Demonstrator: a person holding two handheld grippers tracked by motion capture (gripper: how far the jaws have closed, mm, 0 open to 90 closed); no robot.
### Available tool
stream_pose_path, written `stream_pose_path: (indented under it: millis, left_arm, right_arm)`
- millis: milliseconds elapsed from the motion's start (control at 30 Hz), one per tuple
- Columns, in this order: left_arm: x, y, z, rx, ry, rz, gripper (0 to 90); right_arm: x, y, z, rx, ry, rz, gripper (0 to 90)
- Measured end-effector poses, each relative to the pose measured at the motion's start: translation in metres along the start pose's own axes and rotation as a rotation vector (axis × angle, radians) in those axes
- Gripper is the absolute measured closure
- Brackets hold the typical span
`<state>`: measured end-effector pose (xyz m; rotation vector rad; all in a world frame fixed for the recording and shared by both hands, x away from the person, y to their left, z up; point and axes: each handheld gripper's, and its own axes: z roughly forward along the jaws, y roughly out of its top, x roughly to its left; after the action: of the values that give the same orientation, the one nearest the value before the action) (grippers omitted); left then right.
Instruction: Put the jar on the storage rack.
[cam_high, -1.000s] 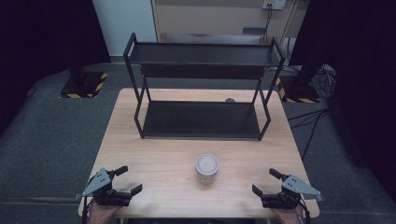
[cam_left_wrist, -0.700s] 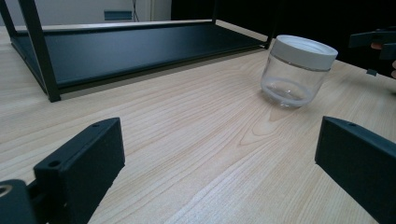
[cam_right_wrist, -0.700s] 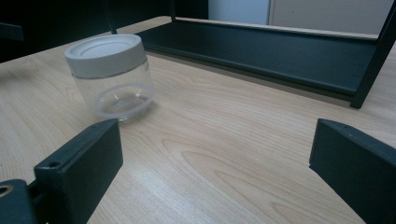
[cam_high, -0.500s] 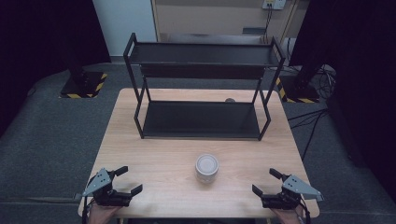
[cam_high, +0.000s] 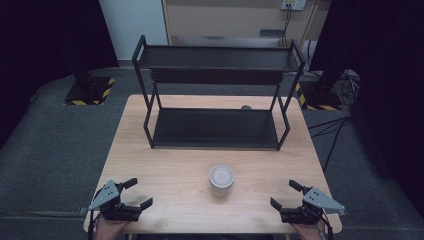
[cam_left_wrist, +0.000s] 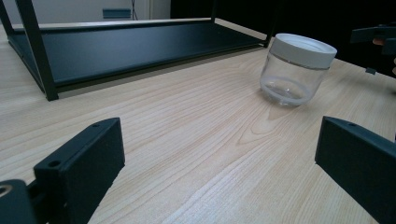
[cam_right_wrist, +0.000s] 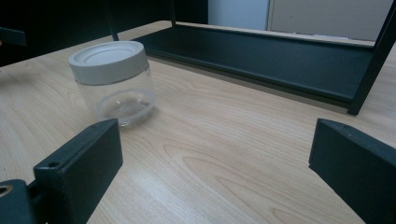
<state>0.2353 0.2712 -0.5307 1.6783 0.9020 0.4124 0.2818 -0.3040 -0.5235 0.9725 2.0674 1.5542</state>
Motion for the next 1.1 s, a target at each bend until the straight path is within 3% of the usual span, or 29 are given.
stream_pose_path:
  millis: [400,1100]
  left_arm:
    - [0.000,-0.001,0.001,0.006,0.000,-0.003,0.3]
    - [0.000,-0.001,0.001,0.009,0.000,-0.004,0.2]
  right_arm:
    - [0.003,0.012,0.002,-0.005,0.027,-0.013,2.8]
    - [0.014,0.037,0.029,0.039,0.122,-0.054,1.9]
